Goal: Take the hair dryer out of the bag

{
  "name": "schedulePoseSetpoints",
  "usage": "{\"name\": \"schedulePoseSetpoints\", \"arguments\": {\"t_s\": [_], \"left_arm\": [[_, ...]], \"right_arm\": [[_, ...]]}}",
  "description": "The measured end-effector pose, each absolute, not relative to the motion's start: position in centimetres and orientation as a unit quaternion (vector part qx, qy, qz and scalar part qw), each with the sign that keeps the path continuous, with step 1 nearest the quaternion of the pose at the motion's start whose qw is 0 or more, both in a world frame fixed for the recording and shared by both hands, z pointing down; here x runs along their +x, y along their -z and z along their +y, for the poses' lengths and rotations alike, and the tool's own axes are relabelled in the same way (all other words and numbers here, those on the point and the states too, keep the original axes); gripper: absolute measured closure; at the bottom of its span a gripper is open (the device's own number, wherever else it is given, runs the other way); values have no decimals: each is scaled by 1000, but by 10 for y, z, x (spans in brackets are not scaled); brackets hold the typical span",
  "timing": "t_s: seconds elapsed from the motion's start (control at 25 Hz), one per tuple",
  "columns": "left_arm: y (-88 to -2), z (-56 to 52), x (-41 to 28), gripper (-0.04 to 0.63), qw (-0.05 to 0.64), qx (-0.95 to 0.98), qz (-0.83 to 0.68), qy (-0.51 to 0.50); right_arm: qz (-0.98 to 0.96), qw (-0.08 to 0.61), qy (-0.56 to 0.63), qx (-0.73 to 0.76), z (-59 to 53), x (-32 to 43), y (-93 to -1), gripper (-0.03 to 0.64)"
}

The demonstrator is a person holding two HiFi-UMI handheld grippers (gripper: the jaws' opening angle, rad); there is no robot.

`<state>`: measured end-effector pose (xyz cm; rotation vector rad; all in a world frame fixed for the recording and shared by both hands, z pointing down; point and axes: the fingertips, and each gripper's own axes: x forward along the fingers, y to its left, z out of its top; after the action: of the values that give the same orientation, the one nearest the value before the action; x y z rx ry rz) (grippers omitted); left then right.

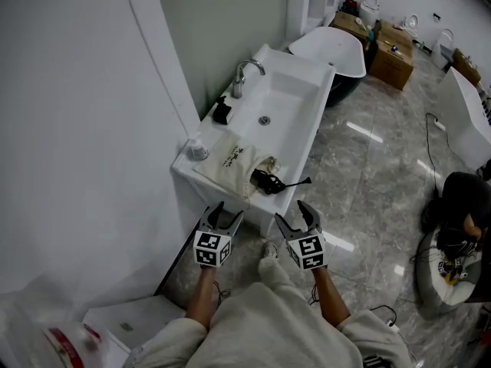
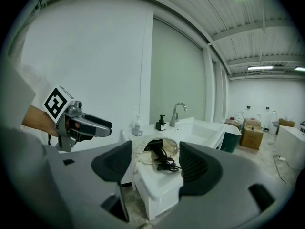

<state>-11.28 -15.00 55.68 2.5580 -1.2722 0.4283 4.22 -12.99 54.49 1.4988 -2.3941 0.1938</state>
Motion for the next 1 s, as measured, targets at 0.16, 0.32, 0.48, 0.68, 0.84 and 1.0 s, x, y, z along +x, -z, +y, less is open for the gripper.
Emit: {"name": "schedulePoseSetpoints", "arguments": {"t_s": [0.16,0.32,0.48,0.68,0.84,1.0], "left_arm": [[-562,-185,-102,341,131,871,-446,-157],[-571,-218,-86,341,137,868,-444,-174],[-583,-244,-73,341,139,863,-441,-201],[-594,-269,-58,341,130,858,-436,-239],[-608,-281,-48,341,114,852,-421,-288],[-620,-288,-41,341,98,846,-407,-331]], "right_arm": [[-844,159,-76,507,-168,47,-550,321],[-852,166,-86,489,-203,51,-557,321],[-858,173,-93,475,-233,57,-566,321],[-860,174,-107,468,-264,72,-579,321],[-863,178,-119,458,-276,75,-590,321],[-863,176,-142,452,-277,75,-606,322]]}}
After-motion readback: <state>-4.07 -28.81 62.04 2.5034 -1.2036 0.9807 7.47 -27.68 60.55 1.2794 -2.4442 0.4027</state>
